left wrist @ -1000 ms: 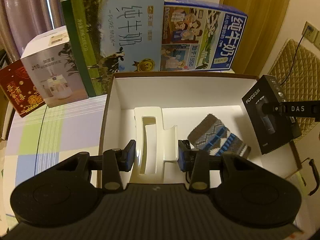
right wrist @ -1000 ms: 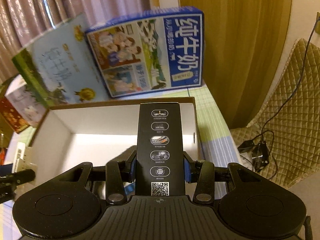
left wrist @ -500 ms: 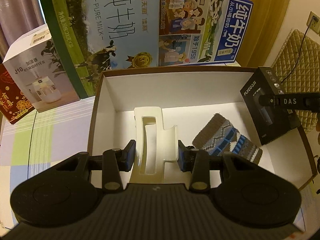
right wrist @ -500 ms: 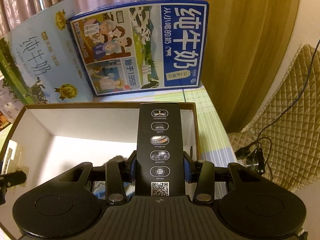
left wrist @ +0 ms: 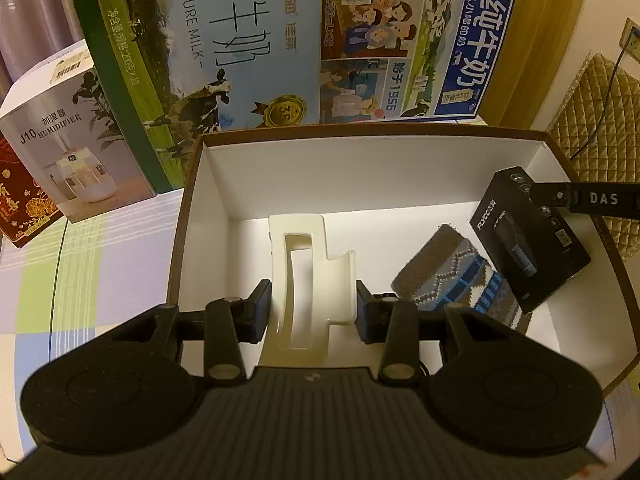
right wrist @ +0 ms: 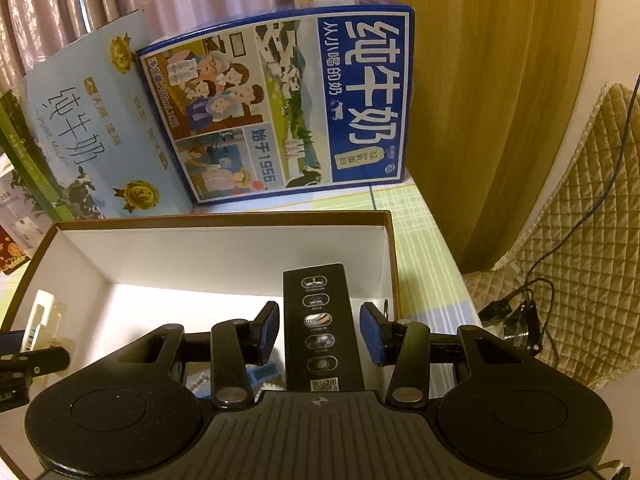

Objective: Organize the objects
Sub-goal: 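Release the FLYCO box from the right tool while the left tool releases the white holder in the box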

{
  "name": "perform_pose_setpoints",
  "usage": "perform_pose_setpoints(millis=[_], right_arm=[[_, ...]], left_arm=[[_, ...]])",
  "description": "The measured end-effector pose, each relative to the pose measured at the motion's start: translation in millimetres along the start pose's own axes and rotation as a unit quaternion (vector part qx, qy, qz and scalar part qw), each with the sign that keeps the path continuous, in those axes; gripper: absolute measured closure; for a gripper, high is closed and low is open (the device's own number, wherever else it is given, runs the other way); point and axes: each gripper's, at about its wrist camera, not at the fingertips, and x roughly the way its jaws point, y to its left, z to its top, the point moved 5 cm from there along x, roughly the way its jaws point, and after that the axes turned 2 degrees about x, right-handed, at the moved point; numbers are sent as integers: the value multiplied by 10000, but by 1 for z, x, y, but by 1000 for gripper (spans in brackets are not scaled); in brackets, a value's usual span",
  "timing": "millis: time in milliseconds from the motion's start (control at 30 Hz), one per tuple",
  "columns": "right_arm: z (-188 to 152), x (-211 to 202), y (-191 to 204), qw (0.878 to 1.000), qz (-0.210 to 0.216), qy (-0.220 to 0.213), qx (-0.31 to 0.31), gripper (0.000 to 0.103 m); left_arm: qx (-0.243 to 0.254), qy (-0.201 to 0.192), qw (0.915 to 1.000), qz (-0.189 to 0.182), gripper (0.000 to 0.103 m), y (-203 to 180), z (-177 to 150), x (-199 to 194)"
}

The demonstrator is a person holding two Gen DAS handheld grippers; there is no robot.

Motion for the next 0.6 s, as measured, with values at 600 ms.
perform_pose_setpoints(millis=[600], right_arm=[[-9,-31,7,9991,335,-258,-87,29]], left_arm=[[69,-143,9999,27,47,-5,2,-3]])
